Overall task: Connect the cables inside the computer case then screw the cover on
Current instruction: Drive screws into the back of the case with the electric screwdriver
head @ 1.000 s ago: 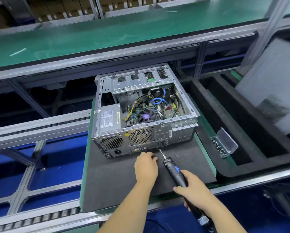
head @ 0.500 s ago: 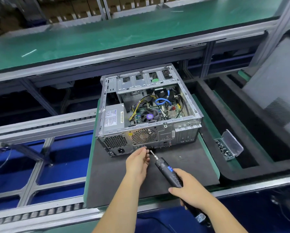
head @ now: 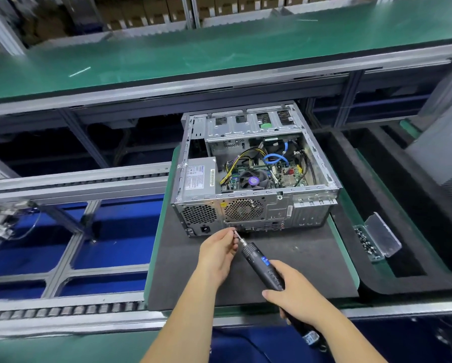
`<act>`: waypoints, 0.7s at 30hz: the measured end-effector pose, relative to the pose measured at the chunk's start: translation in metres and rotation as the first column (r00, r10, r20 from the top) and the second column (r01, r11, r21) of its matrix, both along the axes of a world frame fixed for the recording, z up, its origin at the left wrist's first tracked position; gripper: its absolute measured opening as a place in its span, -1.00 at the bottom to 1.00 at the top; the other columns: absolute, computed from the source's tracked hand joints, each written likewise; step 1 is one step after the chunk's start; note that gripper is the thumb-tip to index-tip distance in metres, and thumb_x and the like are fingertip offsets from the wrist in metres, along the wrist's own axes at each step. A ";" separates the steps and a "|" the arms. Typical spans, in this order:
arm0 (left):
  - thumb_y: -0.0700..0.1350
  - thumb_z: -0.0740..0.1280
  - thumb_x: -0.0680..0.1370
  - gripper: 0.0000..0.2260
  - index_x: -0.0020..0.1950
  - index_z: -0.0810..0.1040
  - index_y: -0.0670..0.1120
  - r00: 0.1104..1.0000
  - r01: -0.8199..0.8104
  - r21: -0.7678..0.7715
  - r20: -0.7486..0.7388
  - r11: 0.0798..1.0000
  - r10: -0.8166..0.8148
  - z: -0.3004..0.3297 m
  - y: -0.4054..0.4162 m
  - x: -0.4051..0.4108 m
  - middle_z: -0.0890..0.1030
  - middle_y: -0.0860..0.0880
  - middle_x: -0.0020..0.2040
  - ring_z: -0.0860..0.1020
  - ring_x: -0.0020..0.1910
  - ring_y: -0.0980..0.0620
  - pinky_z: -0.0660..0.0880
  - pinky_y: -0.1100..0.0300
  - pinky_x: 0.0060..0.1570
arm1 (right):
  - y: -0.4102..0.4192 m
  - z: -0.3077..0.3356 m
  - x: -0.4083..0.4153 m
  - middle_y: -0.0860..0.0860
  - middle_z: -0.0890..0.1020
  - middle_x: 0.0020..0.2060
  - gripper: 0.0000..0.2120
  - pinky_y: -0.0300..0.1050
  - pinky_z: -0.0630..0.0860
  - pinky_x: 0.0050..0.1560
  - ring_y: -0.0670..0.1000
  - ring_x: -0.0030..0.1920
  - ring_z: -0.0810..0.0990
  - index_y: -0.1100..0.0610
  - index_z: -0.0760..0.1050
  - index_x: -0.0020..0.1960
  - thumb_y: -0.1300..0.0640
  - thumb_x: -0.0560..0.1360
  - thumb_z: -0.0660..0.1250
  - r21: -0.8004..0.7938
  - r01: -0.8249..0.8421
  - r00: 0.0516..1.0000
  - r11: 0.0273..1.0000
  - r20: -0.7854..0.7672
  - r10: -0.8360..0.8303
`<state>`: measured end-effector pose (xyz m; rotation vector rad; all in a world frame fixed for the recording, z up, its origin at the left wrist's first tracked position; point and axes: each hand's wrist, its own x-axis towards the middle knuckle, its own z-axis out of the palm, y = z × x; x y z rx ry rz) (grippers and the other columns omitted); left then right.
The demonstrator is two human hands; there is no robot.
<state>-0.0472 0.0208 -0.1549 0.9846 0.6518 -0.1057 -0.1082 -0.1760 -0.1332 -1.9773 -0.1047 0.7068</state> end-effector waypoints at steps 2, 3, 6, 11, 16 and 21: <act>-0.34 0.29 0.60 -0.86 0.01 0.65 -0.26 1.000 0.004 0.023 0.000 1.000 -0.004 -0.001 0.001 0.001 0.64 -0.11 -0.23 0.57 -0.28 0.05 0.55 0.27 -0.27 | 0.000 0.000 0.000 0.09 0.59 -0.08 -0.58 0.01 0.62 -0.42 0.01 -0.49 0.57 -0.36 0.36 0.13 0.05 0.41 0.38 -0.015 -0.008 1.000 1.000 0.009 0.008; -0.34 0.29 0.60 -0.86 -0.01 0.66 -0.25 1.000 0.012 0.042 0.002 0.999 -0.012 -0.002 0.001 0.001 0.65 -0.11 -0.23 0.57 -0.28 0.05 0.55 0.27 -0.27 | 0.000 0.000 0.000 0.09 0.59 -0.08 -0.58 0.01 0.62 -0.41 0.01 -0.49 0.57 -0.35 0.36 0.15 0.04 0.41 0.37 -0.025 -0.011 1.000 1.000 0.012 0.012; -0.33 0.31 0.60 -0.84 -0.06 0.67 -0.19 0.997 0.069 0.191 0.029 0.979 -0.076 0.000 0.004 0.002 0.67 -0.07 -0.25 0.58 -0.28 0.08 0.55 0.26 -0.24 | -0.001 -0.001 0.000 0.06 0.57 -0.06 -0.54 -0.03 0.63 -0.41 0.00 -0.49 0.57 -0.29 0.33 0.23 0.05 0.43 0.37 -0.066 -0.023 0.999 0.998 0.028 0.025; -0.32 0.32 0.58 -0.80 -0.12 0.68 -0.09 0.960 0.192 0.534 0.069 0.823 -0.270 0.011 0.018 0.007 0.68 0.02 -0.30 0.58 -0.30 0.15 0.51 0.31 -0.25 | -0.004 -0.001 0.002 0.01 0.57 -0.06 -0.52 -0.20 0.55 -0.42 -0.08 -0.48 0.55 -0.34 0.32 0.25 0.02 0.42 0.36 -0.084 -0.038 0.996 0.996 0.072 0.044; -0.33 0.31 0.58 -0.79 -0.14 0.66 -0.10 0.929 0.256 0.620 0.056 0.742 -0.367 0.024 0.023 0.014 0.65 0.03 -0.33 0.57 -0.34 0.18 0.51 0.32 -0.28 | -0.002 -0.001 0.001 0.02 0.58 -0.07 -0.47 -0.14 0.60 -0.39 -0.06 -0.46 0.54 -0.35 0.30 0.31 0.00 0.42 0.34 -0.090 -0.033 0.996 0.995 0.085 0.041; -0.29 0.32 0.58 -0.79 -0.16 0.65 -0.06 0.861 0.362 0.729 -0.023 0.581 -0.507 0.037 0.029 0.018 0.64 0.02 -0.30 0.56 -0.32 0.14 0.51 0.28 -0.26 | -0.003 -0.002 -0.004 0.03 0.56 -0.03 -0.44 -0.05 0.63 -0.34 -0.01 -0.40 0.54 -0.34 0.25 0.37 -0.04 0.44 0.33 -0.145 -0.041 0.993 0.989 0.106 0.056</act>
